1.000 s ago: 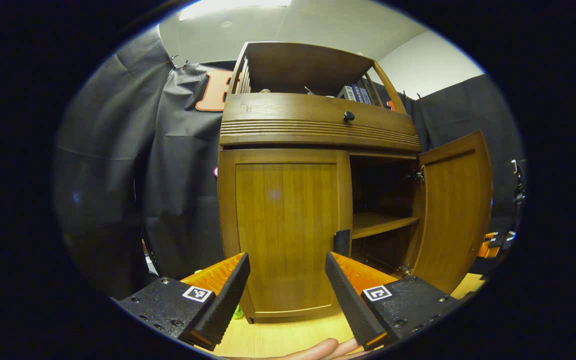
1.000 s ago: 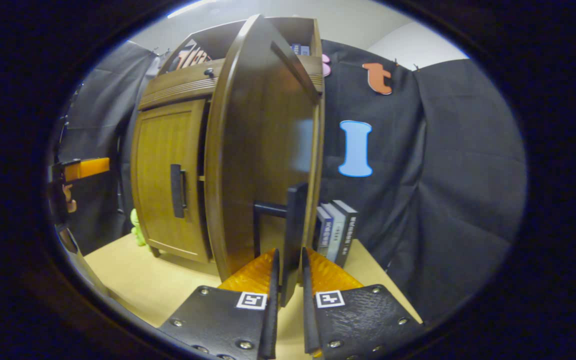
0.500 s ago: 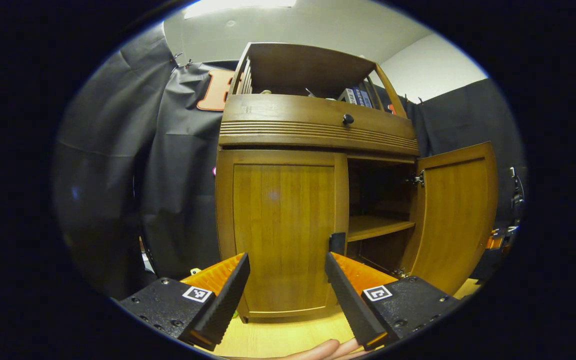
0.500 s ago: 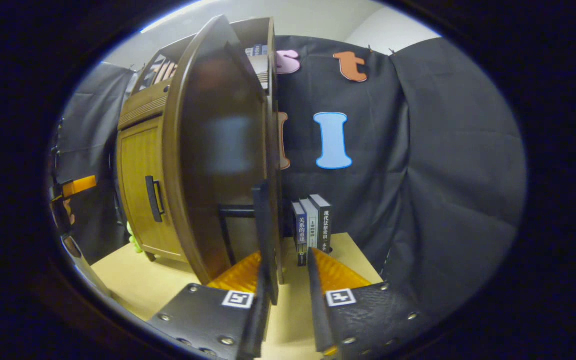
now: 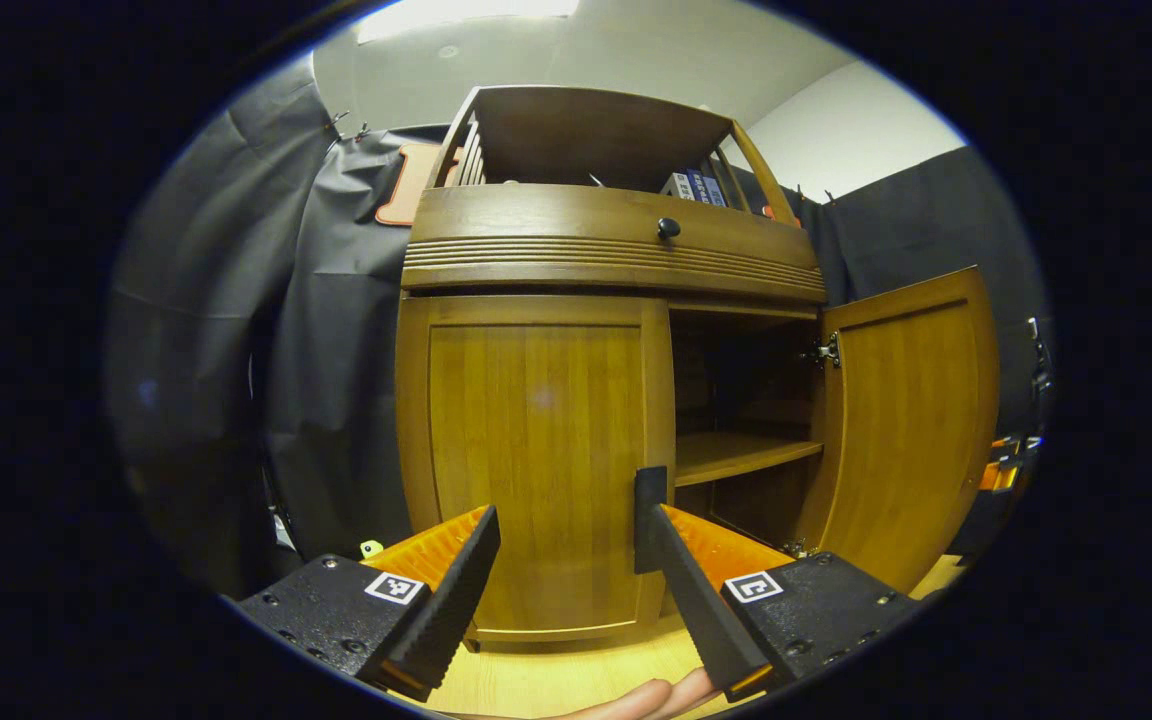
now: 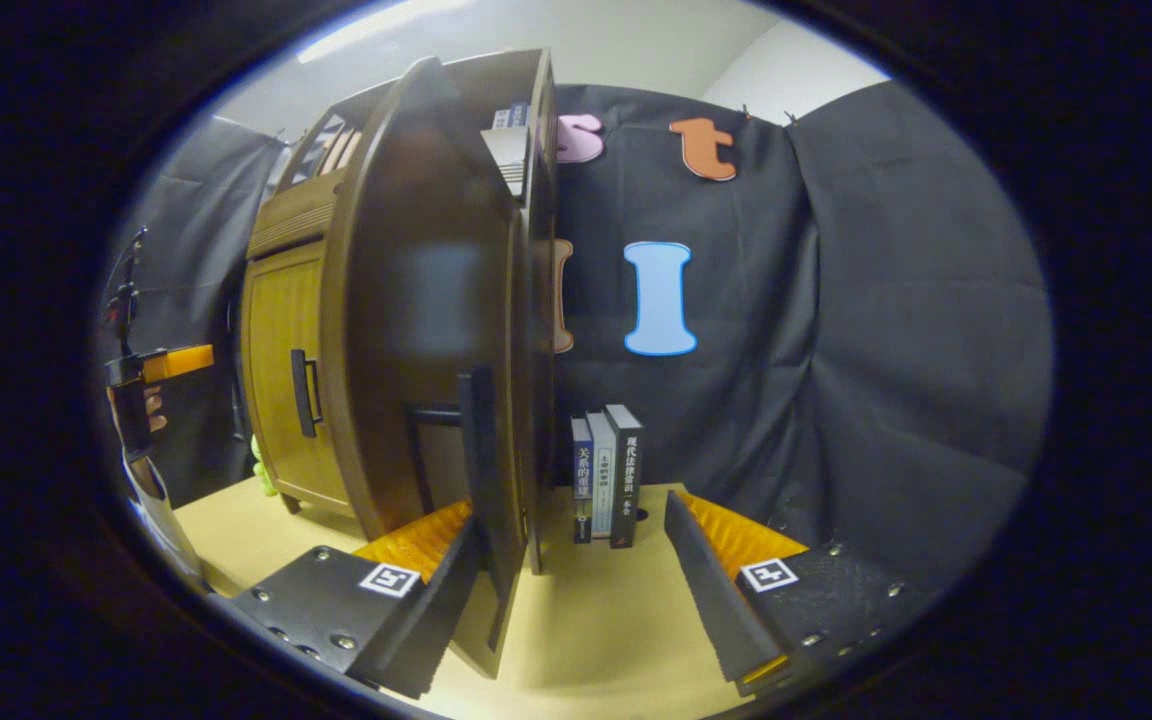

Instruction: Open the right door of the double-door shoe cabinet with the right hand, and open the left door with the left hand.

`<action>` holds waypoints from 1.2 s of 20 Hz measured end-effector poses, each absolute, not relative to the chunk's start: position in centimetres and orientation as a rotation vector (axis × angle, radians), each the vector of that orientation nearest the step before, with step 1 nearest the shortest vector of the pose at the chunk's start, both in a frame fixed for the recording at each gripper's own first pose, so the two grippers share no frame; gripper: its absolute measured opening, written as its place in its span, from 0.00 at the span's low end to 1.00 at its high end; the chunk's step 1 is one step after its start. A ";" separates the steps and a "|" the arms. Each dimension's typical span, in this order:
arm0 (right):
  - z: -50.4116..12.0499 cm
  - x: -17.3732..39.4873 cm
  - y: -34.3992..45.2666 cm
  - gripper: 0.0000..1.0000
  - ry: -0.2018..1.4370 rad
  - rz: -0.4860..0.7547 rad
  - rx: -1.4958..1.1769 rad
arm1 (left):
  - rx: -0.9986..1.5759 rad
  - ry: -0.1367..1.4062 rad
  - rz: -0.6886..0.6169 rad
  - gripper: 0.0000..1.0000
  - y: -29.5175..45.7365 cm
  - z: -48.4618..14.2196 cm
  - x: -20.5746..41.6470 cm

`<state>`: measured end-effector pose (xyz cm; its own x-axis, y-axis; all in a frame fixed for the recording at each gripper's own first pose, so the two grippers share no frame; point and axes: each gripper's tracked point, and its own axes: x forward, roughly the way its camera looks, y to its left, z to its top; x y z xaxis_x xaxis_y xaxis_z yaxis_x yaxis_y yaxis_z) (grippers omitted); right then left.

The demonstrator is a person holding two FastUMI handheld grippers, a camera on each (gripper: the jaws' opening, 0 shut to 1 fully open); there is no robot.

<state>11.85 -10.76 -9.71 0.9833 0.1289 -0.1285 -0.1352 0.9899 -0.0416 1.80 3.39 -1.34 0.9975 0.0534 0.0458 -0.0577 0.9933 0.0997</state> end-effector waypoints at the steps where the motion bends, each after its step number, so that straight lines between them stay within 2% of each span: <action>1: -8.9 11.1 -11.3 0.95 0.098 0.124 -0.004 | 0.111 -0.029 0.077 0.92 3.5 -1.8 2.1; 2: -8.6 10.2 -10.8 0.94 0.086 0.127 0.033 | 0.114 -0.022 0.097 0.92 3.5 -2.0 2.9; 3: -8.2 9.0 -10.7 0.98 0.069 0.122 0.037 | 0.111 -0.016 0.104 0.94 3.3 -2.2 3.5; 4: -7.5 7.8 -11.2 0.93 0.041 0.092 0.025 | 0.108 -0.004 0.105 0.93 3.4 -2.4 4.3; 5: -6.8 6.7 -10.9 0.98 0.007 0.069 0.006 | 0.100 0.005 0.108 0.94 3.3 -2.6 4.9; 6: -6.6 5.6 -9.9 0.98 -0.013 0.059 -0.006 | 0.096 0.012 0.107 0.93 3.1 -3.1 5.3; 7: -6.6 4.2 -8.4 0.93 -0.032 0.065 -0.013 | 0.089 0.006 0.099 0.93 2.6 -3.3 5.9; 8: -6.4 3.0 -6.3 0.98 -0.066 0.090 -0.010 | 0.085 -0.005 0.093 0.94 2.0 -3.8 6.3; 9: -6.4 1.8 -4.0 0.98 -0.095 0.123 0.007 | 0.090 -0.014 0.085 0.94 1.4 -4.0 7.1; 12: -8.4 -1.0 1.8 0.99 -0.126 0.218 0.069 | 0.091 -0.030 0.053 0.94 -0.4 -5.1 10.0; 13: -8.9 -1.8 3.0 0.94 -0.131 0.225 0.080 | 0.102 -0.053 0.061 0.95 -0.7 -5.1 11.0; 14: -9.2 -2.5 3.6 0.99 -0.138 0.221 0.067 | 0.132 -0.052 0.072 0.94 -0.8 -5.5 11.9; 15: -9.1 -2.9 4.0 0.99 -0.143 0.201 0.048 | 0.168 -0.046 0.068 0.93 -0.9 -5.8 12.7; 16: -8.7 -3.0 4.1 0.94 -0.147 0.174 0.038 | 0.175 -0.028 0.068 0.95 -1.1 -6.7 13.8; 17: -8.2 -3.1 4.1 0.94 -0.149 0.147 0.030 | 0.178 -0.014 0.071 0.93 -1.3 -7.1 14.6; 18: -7.8 -3.8 4.2 0.99 -0.155 0.130 0.031 | 0.169 -0.011 0.086 0.95 -1.1 -7.2 15.6; 20: -7.0 -5.3 4.0 0.99 -0.174 0.134 0.077 | 0.117 0.019 0.116 0.89 -0.8 -7.8 16.9; 22: -6.5 -6.9 4.7 1.00 -0.189 0.168 0.119 | 0.072 0.040 0.179 0.72 0.3 -7.9 18.1; 23: -6.5 -7.3 5.1 0.94 -0.192 0.169 0.131 | 0.054 0.060 0.160 0.62 0.2 -8.3 18.8; 24: -6.6 -7.7 5.1 0.99 -0.198 0.164 0.133 | 0.052 0.055 0.140 0.53 -0.5 -7.9 18.0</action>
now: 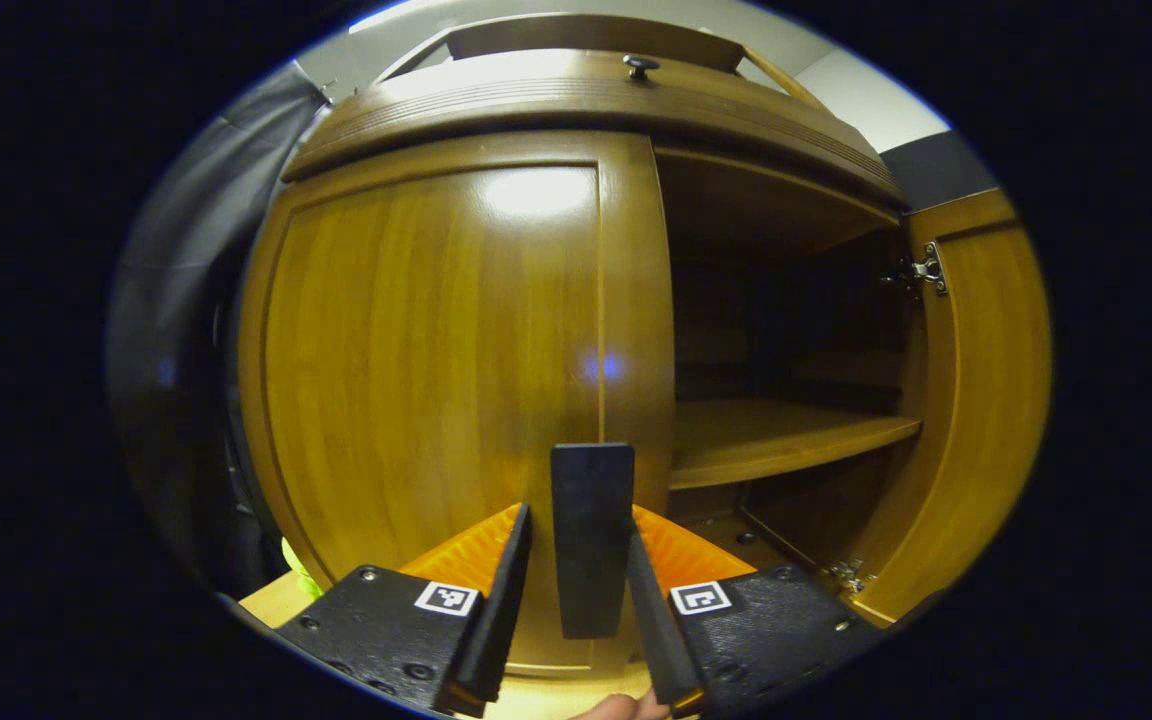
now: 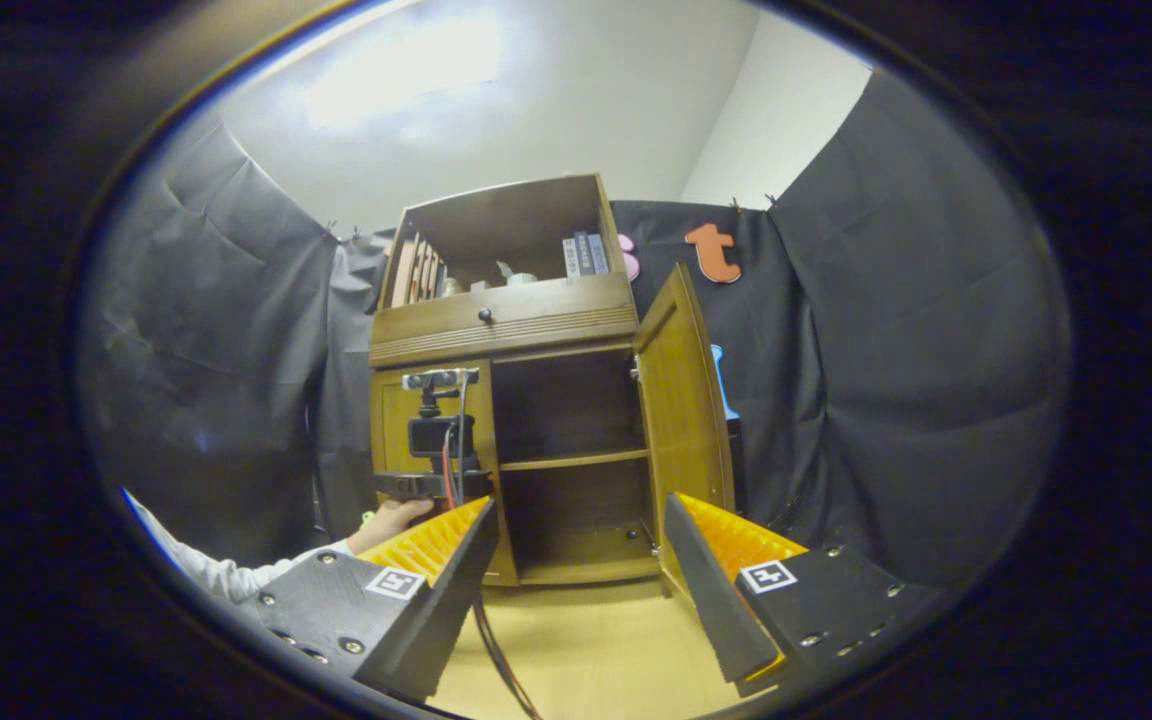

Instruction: Open the right door of the double-door shoe cabinet with the right hand, and open the left door with the left hand.

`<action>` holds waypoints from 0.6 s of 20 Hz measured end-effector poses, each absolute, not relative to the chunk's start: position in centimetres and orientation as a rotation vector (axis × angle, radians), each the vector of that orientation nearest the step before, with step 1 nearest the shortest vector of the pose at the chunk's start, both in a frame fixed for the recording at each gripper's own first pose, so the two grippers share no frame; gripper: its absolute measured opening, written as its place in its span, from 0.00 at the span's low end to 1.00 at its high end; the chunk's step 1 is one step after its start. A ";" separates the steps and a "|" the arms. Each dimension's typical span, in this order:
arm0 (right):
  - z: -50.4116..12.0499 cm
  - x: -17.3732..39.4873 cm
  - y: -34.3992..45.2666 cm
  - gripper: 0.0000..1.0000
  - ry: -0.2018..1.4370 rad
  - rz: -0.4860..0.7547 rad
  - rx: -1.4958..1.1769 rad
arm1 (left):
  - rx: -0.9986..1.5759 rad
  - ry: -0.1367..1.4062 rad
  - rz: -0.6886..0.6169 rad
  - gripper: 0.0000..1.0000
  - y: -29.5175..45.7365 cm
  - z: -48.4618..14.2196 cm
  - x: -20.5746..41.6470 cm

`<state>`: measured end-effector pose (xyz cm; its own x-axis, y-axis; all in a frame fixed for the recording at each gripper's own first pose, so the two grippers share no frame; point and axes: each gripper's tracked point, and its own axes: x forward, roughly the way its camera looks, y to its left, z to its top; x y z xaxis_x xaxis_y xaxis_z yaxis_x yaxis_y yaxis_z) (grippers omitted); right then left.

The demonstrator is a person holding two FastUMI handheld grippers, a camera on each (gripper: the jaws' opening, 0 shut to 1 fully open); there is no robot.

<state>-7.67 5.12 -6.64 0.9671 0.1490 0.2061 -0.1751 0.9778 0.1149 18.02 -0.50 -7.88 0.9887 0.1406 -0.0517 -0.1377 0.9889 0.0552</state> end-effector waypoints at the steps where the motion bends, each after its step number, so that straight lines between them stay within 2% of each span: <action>1: -6.7 -8.1 5.2 0.94 -0.203 0.163 0.129 | 0.101 0.095 0.151 0.43 -0.5 -8.4 17.9; 2: -6.6 -8.5 5.3 0.94 -0.203 0.164 0.127 | 0.138 0.102 0.158 0.34 -0.2 -8.5 18.0; 4: -6.2 -9.1 5.9 0.94 -0.202 0.170 0.125 | 0.145 0.113 0.164 0.36 -0.3 -8.3 18.2; 12: -4.1 -10.7 7.9 0.94 -0.232 0.200 0.085 | 0.056 0.171 0.066 0.33 -0.7 -9.0 16.8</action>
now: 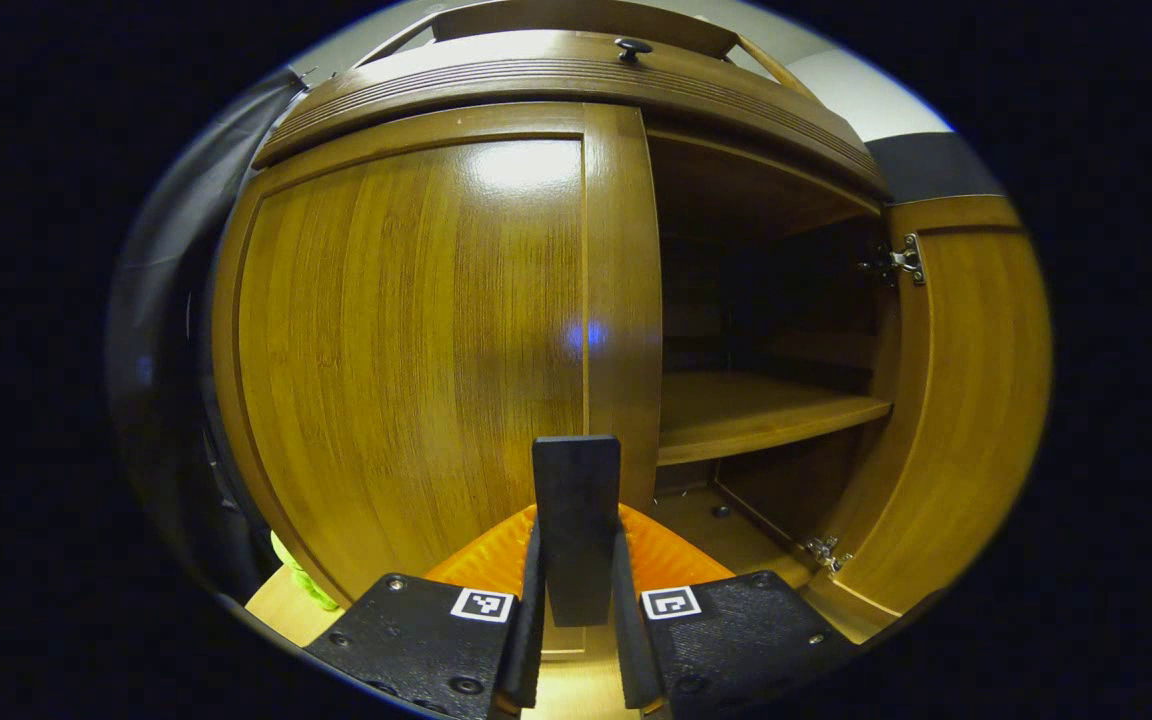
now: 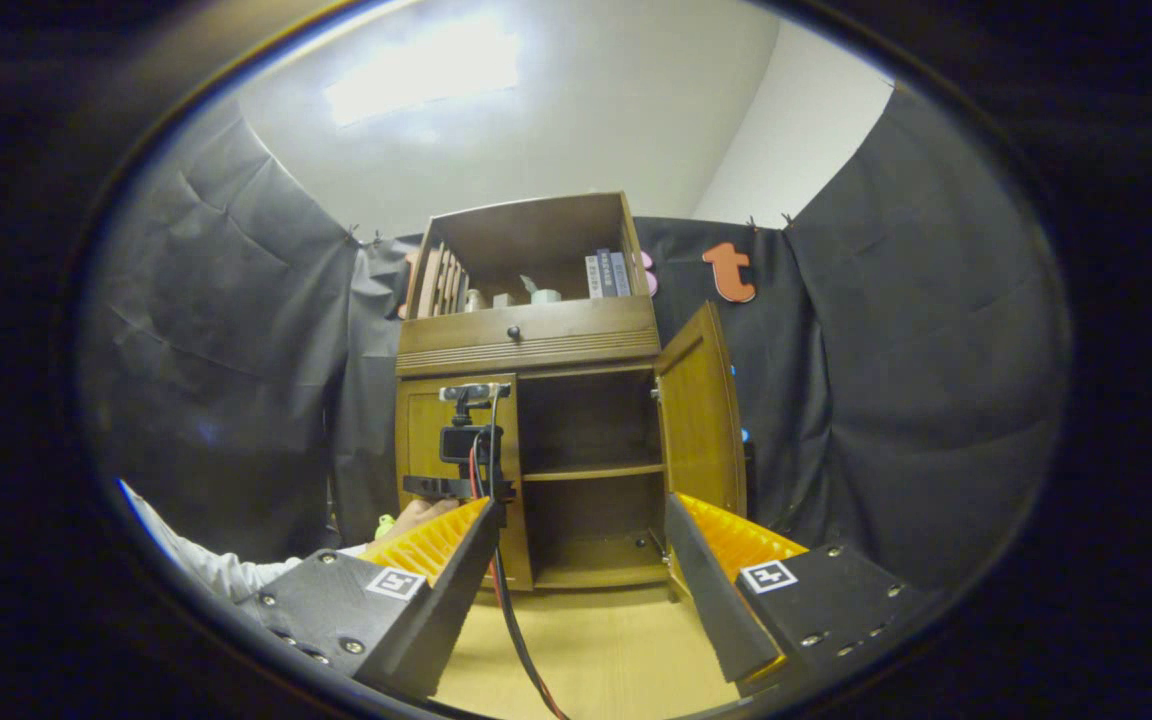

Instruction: Open the right door of the double-door shoe cabinet with the right hand, and open the left door with the left hand.

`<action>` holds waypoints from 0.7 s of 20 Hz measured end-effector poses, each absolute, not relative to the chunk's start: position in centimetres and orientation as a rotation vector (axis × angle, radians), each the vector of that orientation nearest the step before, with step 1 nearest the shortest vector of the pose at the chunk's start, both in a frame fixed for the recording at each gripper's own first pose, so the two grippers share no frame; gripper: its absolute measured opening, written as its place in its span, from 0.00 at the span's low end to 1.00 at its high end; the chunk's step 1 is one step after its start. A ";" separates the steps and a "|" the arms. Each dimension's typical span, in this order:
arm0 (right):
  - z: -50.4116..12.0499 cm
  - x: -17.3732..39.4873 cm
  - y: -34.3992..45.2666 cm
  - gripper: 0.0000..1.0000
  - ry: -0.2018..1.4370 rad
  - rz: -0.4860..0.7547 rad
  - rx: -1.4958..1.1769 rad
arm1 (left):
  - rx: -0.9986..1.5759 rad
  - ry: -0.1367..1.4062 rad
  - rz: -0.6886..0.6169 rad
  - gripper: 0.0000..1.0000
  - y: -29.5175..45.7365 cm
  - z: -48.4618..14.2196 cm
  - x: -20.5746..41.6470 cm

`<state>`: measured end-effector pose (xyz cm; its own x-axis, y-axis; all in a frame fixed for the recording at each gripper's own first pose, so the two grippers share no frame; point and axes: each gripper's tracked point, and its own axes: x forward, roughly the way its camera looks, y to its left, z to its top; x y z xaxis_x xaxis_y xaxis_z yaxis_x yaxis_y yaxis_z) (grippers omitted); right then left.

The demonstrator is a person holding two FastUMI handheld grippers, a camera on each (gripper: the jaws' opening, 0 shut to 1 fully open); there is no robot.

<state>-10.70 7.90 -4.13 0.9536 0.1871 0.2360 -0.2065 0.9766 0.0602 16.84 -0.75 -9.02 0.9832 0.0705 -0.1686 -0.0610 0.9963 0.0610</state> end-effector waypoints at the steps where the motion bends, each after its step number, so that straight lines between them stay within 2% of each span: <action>1: -4.1 -11.0 8.1 0.94 -0.235 0.203 0.085 | 0.063 0.175 0.057 0.33 -0.9 -9.0 16.4; 2: -4.2 -11.0 8.4 0.94 -0.235 0.206 0.080 | 0.068 0.173 0.050 0.33 -0.8 -9.2 15.4; 3: -4.3 -11.0 8.5 0.99 -0.233 0.202 0.073 | 0.071 0.170 0.042 0.33 -0.9 -9.3 14.7; 4: -4.2 -11.0 8.6 0.94 -0.234 0.196 0.067 | 0.075 0.169 0.033 0.33 -0.9 -9.4 13.9; 10: -4.5 -10.7 9.6 0.94 -0.225 0.196 0.067 | 0.096 0.149 0.001 0.33 -0.5 -9.9 9.7; 11: -4.5 -10.9 9.7 0.99 -0.224 0.198 0.069 | 0.103 0.145 -0.006 0.33 -0.3 -9.9 9.1; 12: -4.3 -11.0 9.8 0.94 -0.227 0.200 0.069 | 0.095 0.138 -0.011 0.33 -0.1 -9.9 8.5; 14: -4.4 -10.8 10.1 0.94 -0.225 0.201 0.060 | 0.085 0.146 -0.020 0.33 0.2 -9.9 6.9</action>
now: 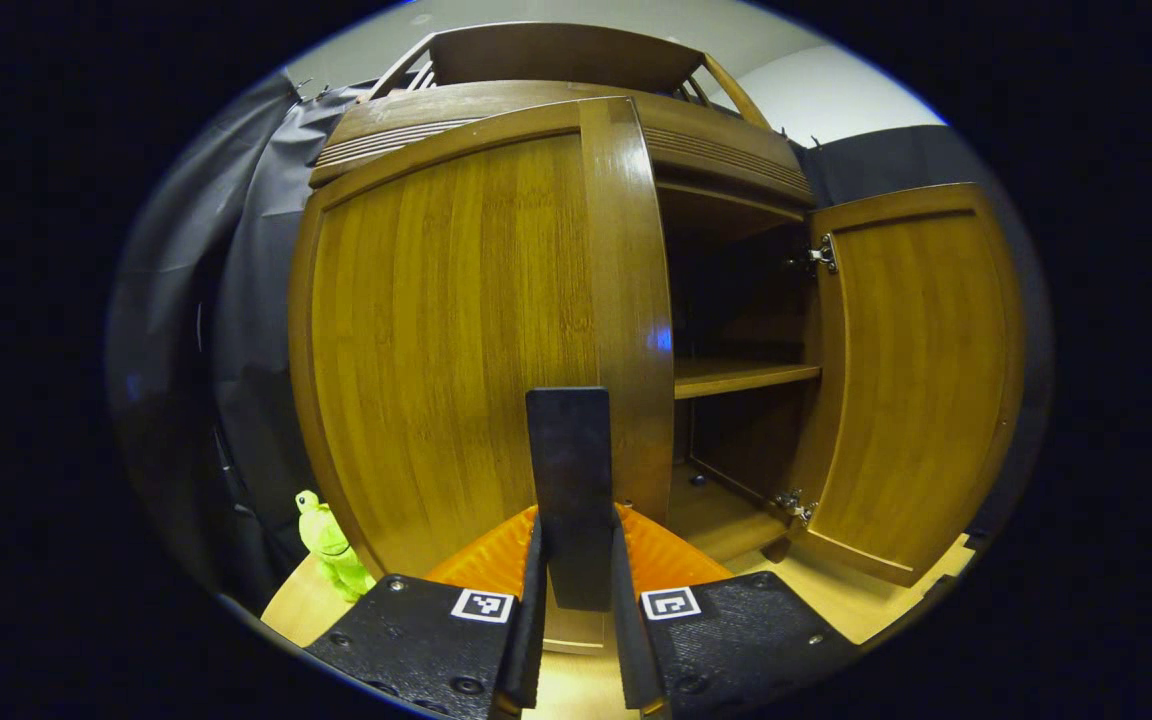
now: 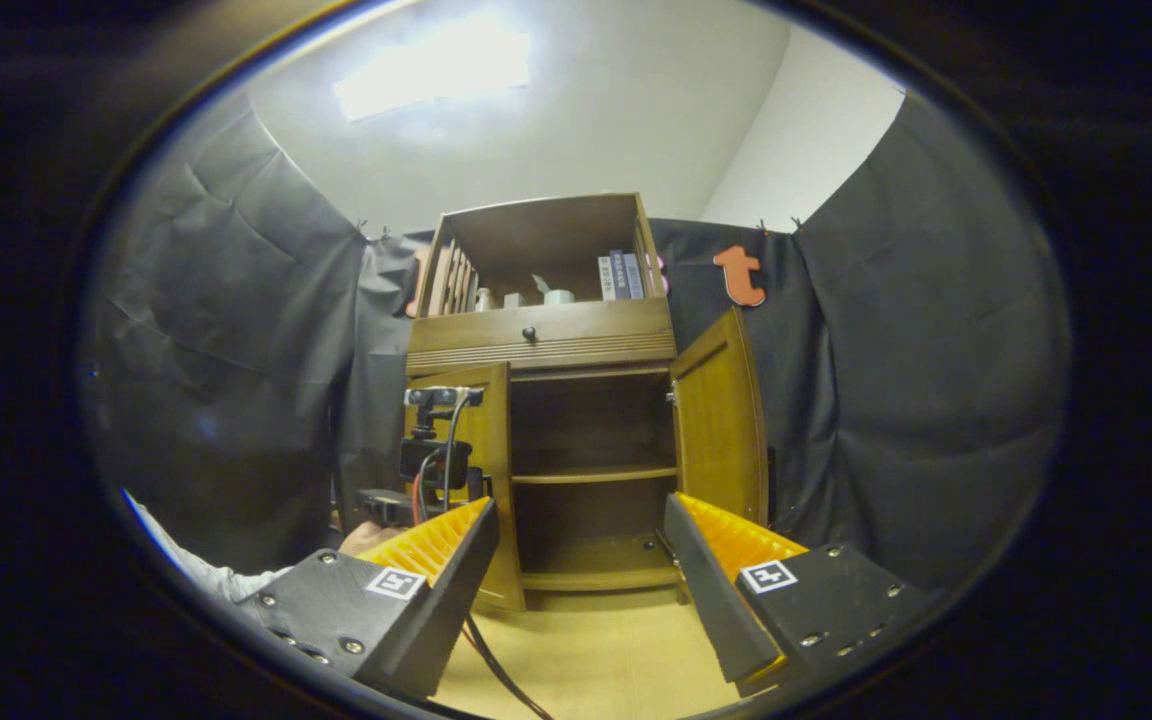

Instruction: Open the right door of the double-door shoe cabinet with the right hand, and open the left door with the left hand.

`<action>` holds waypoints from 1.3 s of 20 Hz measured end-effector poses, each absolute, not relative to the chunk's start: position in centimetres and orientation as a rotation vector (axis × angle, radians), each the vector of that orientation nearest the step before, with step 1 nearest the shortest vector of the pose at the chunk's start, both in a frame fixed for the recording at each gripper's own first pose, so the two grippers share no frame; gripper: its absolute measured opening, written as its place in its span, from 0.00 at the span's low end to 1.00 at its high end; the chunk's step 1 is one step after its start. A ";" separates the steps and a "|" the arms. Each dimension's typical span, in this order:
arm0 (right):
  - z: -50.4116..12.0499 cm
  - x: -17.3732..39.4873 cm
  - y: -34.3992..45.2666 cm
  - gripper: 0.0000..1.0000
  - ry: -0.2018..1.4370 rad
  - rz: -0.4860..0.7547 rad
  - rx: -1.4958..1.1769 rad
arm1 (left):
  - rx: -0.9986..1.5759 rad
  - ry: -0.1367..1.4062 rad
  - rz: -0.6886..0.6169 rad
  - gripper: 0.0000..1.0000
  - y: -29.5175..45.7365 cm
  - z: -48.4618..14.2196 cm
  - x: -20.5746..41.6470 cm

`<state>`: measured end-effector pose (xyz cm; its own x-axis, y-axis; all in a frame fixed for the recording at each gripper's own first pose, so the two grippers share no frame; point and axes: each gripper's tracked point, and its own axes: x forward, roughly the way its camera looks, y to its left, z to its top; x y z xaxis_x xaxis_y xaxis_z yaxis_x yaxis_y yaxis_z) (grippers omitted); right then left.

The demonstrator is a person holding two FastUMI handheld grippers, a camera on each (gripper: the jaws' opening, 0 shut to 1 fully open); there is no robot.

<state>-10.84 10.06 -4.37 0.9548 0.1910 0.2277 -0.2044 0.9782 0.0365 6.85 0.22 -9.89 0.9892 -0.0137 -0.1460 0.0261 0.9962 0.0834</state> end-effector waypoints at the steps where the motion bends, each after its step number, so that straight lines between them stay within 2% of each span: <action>1: -4.3 -10.7 10.0 0.94 -0.225 0.198 0.057 | 0.082 0.153 -0.025 0.34 0.4 -9.9 6.2; 5: -4.6 -10.5 10.2 0.94 -0.217 0.202 0.069 | 0.054 0.128 -0.050 0.32 0.9 -9.7 4.2; 6: -4.8 -10.4 10.2 0.99 -0.210 0.201 0.066 | 0.057 0.123 -0.055 0.33 1.1 -9.8 3.6; 9: -4.7 -10.6 10.4 0.94 -0.211 0.200 0.055 | 0.053 0.117 -0.066 0.30 1.6 -9.7 2.3; 10: -4.6 -10.7 10.5 0.99 -0.213 0.198 0.054 | 0.053 0.114 -0.069 0.29 2.0 -9.6 1.6; 11: -4.5 -10.9 10.4 0.94 -0.216 0.197 0.054 | 0.056 0.114 -0.068 0.29 2.4 -9.5 0.9; 13: -4.3 -11.1 10.6 0.94 -0.223 0.200 0.054 | 0.062 0.105 -0.062 0.30 3.4 -9.2 -0.3; 14: -4.4 -11.1 10.8 0.99 -0.223 0.202 0.054 | 0.070 0.099 -0.058 0.30 3.8 -9.2 -0.9; 15: -4.4 -11.1 10.9 0.99 -0.222 0.203 0.054 | 0.072 0.086 -0.057 0.30 4.2 -8.9 -1.4; 16: -4.5 -11.1 11.0 0.94 -0.220 0.204 0.051 | 0.071 0.083 -0.054 0.29 4.7 -8.9 -1.8; 20: -5.2 -10.8 12.1 0.94 -0.196 0.233 0.039 | 0.075 0.069 -0.034 0.28 6.6 -8.7 -3.8; 22: -5.4 -10.6 12.9 0.99 -0.188 0.257 0.045 | 0.075 0.064 -0.020 0.27 7.8 -8.6 -4.5; 24: -5.3 -10.2 13.3 0.94 -0.190 0.261 0.038 | 0.069 0.056 0.000 0.25 8.9 -8.4 -5.2; 26: -5.2 -10.1 13.9 0.94 -0.194 0.268 0.030 | 0.083 0.054 0.024 0.22 10.2 -8.4 -6.1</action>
<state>-10.08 13.89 -5.21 0.9458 0.2602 0.1945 -0.2659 0.9640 0.0034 -6.06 10.21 -8.38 0.9983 0.0265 -0.0527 -0.0220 0.9963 0.0836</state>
